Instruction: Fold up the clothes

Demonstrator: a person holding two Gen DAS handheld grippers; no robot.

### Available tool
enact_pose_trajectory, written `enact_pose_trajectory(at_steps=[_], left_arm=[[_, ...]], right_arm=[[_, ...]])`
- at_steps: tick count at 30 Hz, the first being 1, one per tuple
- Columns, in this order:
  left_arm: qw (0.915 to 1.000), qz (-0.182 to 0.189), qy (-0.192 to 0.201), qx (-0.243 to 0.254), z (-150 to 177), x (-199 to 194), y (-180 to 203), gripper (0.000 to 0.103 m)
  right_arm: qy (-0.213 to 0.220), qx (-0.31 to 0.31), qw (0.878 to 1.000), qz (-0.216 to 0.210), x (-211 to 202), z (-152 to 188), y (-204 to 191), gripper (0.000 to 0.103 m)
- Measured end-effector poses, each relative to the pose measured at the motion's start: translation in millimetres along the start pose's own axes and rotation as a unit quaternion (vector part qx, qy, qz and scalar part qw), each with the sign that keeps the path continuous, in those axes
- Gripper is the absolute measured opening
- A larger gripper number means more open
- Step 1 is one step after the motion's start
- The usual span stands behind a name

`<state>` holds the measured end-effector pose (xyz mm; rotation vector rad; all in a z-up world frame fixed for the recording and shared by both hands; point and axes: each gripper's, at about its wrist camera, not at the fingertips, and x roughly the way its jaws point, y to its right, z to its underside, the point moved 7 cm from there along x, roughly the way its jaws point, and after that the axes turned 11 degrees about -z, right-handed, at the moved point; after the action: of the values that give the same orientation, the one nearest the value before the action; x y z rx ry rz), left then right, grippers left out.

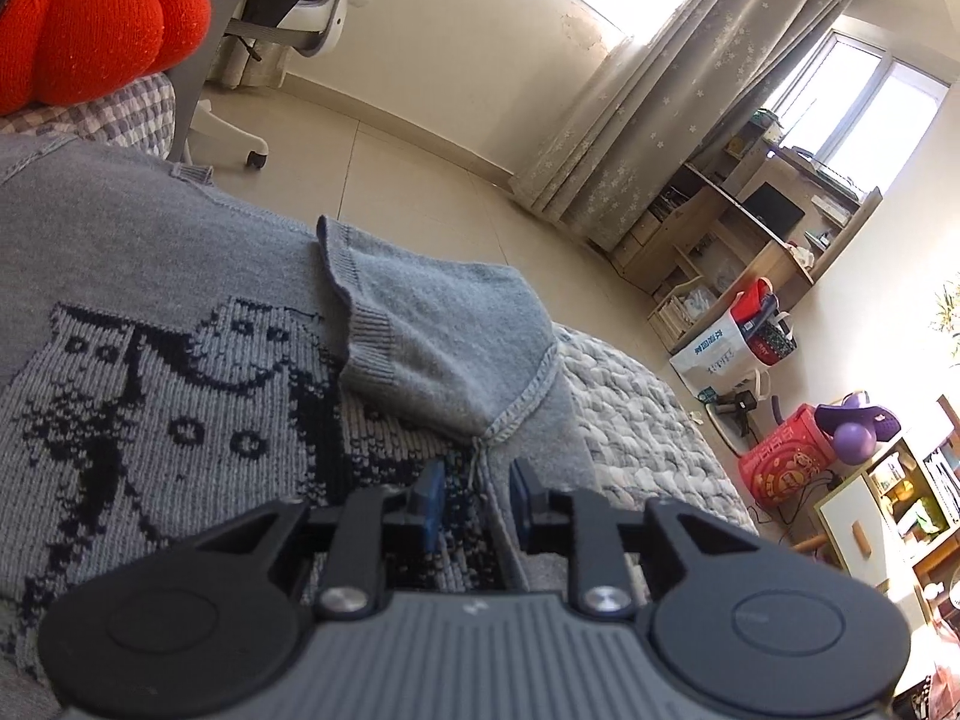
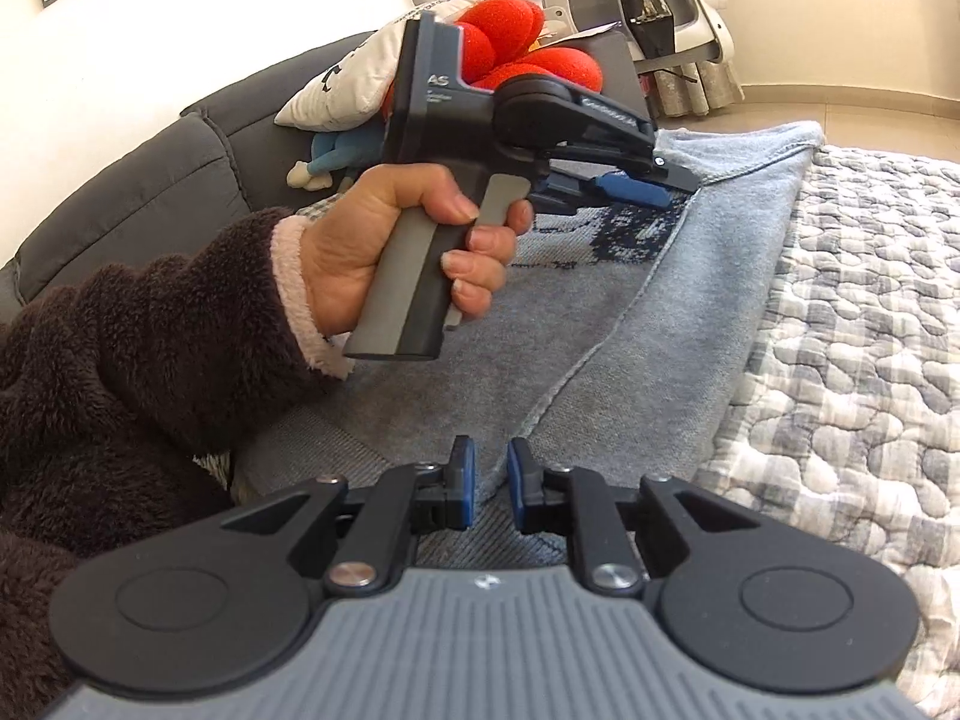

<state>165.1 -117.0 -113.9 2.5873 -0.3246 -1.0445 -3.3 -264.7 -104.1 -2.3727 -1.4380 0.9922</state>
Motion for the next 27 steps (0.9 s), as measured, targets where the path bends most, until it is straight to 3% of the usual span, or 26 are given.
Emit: enact_pose_trajectory(at_steps=[8,12,18,20,27], left_arm=[[0.997,0.02,-0.002,0.075,19,-10,2,0.032],[0.9938,0.023,0.005,0.109,25,-23,-3,0.033],[0.9976,0.001,0.002,0.069,11,-44,-30,0.048],[0.9984,-0.015,0.005,0.054,5,-51,-45,0.058],[0.9962,-0.082,0.026,0.014,-17,-80,-112,0.068]], right_arm=[[0.006,0.021,1.0,0.02,2,6,11,0.019],[-0.008,0.006,1.0,0.024,2,4,1,0.027],[-0.022,-0.017,0.999,0.03,14,-13,-9,0.028],[-0.024,-0.021,0.999,0.028,21,-22,-11,0.032],[-0.041,-0.044,0.998,0.023,64,-60,-25,0.037]])
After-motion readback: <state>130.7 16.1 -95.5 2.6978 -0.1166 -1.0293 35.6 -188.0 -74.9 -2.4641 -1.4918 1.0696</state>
